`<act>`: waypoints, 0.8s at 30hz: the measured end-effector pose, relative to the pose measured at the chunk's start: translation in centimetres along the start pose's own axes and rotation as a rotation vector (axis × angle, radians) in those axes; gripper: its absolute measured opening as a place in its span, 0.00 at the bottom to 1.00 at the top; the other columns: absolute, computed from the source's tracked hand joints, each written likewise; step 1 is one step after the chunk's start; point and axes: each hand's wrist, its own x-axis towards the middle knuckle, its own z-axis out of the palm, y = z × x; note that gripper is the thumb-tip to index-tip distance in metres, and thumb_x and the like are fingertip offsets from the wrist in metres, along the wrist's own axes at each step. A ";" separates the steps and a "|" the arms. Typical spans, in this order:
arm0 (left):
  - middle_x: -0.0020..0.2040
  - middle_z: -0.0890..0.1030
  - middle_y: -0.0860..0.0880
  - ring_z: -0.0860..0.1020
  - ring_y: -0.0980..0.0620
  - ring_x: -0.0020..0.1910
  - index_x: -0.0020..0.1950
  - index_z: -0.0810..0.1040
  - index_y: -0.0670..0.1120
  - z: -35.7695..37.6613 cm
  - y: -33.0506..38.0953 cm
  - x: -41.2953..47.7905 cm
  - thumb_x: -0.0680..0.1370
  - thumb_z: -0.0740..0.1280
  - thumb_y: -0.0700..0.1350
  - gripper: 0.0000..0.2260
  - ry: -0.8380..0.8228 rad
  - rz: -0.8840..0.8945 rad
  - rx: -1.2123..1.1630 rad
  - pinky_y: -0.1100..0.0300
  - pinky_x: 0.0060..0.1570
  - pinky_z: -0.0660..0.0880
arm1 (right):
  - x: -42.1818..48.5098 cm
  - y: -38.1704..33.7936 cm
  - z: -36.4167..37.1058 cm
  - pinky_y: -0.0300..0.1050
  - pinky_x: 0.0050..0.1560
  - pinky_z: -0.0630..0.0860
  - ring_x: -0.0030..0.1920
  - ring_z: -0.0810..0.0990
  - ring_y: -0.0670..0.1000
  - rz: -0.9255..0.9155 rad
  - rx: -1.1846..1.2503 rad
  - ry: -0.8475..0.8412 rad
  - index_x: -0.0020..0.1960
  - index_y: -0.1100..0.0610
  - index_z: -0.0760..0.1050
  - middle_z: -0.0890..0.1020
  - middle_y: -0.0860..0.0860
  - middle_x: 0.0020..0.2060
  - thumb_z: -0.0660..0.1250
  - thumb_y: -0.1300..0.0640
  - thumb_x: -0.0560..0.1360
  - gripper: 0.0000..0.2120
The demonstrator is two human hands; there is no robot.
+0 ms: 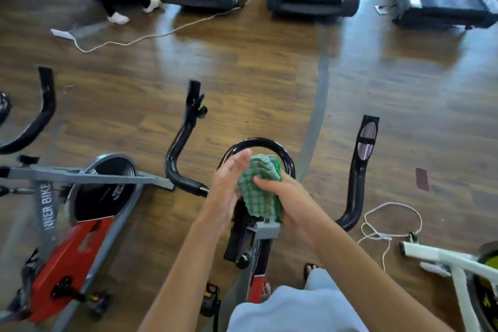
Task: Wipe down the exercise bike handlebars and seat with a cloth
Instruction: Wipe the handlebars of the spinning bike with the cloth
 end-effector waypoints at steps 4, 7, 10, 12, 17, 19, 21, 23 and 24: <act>0.61 0.81 0.37 0.80 0.40 0.60 0.65 0.78 0.40 2.9 0.9 1.3 0.65 0.78 0.63 0.37 -0.137 0.013 -0.143 0.47 0.57 0.79 | 0.7 -3.8 -2.3 0.50 0.57 0.80 0.53 0.85 0.54 -0.118 -0.108 -0.057 0.59 0.56 0.80 0.86 0.54 0.51 0.65 0.67 0.79 0.12; 0.59 0.82 0.37 0.82 0.40 0.57 0.61 0.81 0.41 6.8 2.5 3.5 0.63 0.80 0.61 0.34 -0.168 0.042 -0.188 0.47 0.52 0.81 | 1.0 -7.5 -5.6 0.47 0.52 0.81 0.53 0.85 0.54 -0.202 -0.118 -0.062 0.59 0.59 0.80 0.86 0.56 0.51 0.67 0.69 0.77 0.13; 0.58 0.81 0.35 0.81 0.37 0.57 0.62 0.79 0.39 12.6 4.3 6.6 0.70 0.77 0.54 0.27 -0.130 0.126 -0.206 0.42 0.55 0.80 | 1.6 -12.2 -9.9 0.50 0.51 0.82 0.51 0.86 0.57 -0.300 -0.089 0.016 0.58 0.60 0.79 0.86 0.57 0.49 0.72 0.68 0.73 0.15; 0.56 0.82 0.36 0.82 0.38 0.54 0.59 0.81 0.40 17.4 5.2 9.0 0.73 0.70 0.49 0.18 -0.093 0.134 -0.239 0.44 0.53 0.81 | 2.2 -15.5 -13.3 0.51 0.50 0.83 0.47 0.86 0.57 -0.370 -0.048 0.062 0.57 0.61 0.77 0.86 0.57 0.45 0.74 0.69 0.71 0.16; 0.51 0.85 0.41 0.85 0.46 0.47 0.52 0.85 0.45 28.9 7.3 13.5 0.75 0.71 0.49 0.11 -0.099 0.104 -0.307 0.51 0.45 0.83 | 2.8 -23.3 -22.2 0.43 0.41 0.82 0.39 0.84 0.49 -0.424 -0.099 0.058 0.53 0.60 0.73 0.84 0.50 0.37 0.76 0.69 0.69 0.17; 0.50 0.85 0.43 0.85 0.48 0.45 0.55 0.84 0.46 32.8 8.1 15.2 0.75 0.69 0.50 0.13 -0.104 0.072 -0.324 0.51 0.45 0.82 | 3.2 -25.9 -25.8 0.44 0.41 0.81 0.39 0.83 0.49 -0.422 -0.156 0.046 0.50 0.59 0.72 0.83 0.49 0.35 0.76 0.69 0.69 0.17; 0.50 0.85 0.43 0.85 0.49 0.45 0.60 0.81 0.44 35.8 8.6 16.7 0.75 0.64 0.50 0.18 -0.105 0.052 -0.362 0.51 0.44 0.82 | 3.7 -27.7 -28.6 0.46 0.43 0.81 0.40 0.83 0.51 -0.407 -0.194 0.047 0.49 0.58 0.70 0.82 0.52 0.36 0.77 0.70 0.69 0.18; 0.49 0.85 0.43 0.85 0.49 0.43 0.61 0.80 0.43 37.7 8.7 17.8 0.76 0.63 0.50 0.18 -0.105 0.041 -0.389 0.52 0.42 0.82 | 4.5 -28.7 -30.2 0.51 0.48 0.82 0.43 0.83 0.54 -0.400 -0.221 0.055 0.48 0.56 0.69 0.83 0.55 0.40 0.78 0.67 0.68 0.19; 0.48 0.85 0.43 0.85 0.49 0.42 0.60 0.80 0.42 38.7 8.6 18.8 0.76 0.63 0.50 0.18 -0.102 0.034 -0.405 0.53 0.39 0.83 | 5.0 -29.4 -31.3 0.52 0.50 0.81 0.45 0.84 0.54 -0.403 -0.250 0.065 0.48 0.55 0.69 0.84 0.55 0.42 0.79 0.64 0.68 0.19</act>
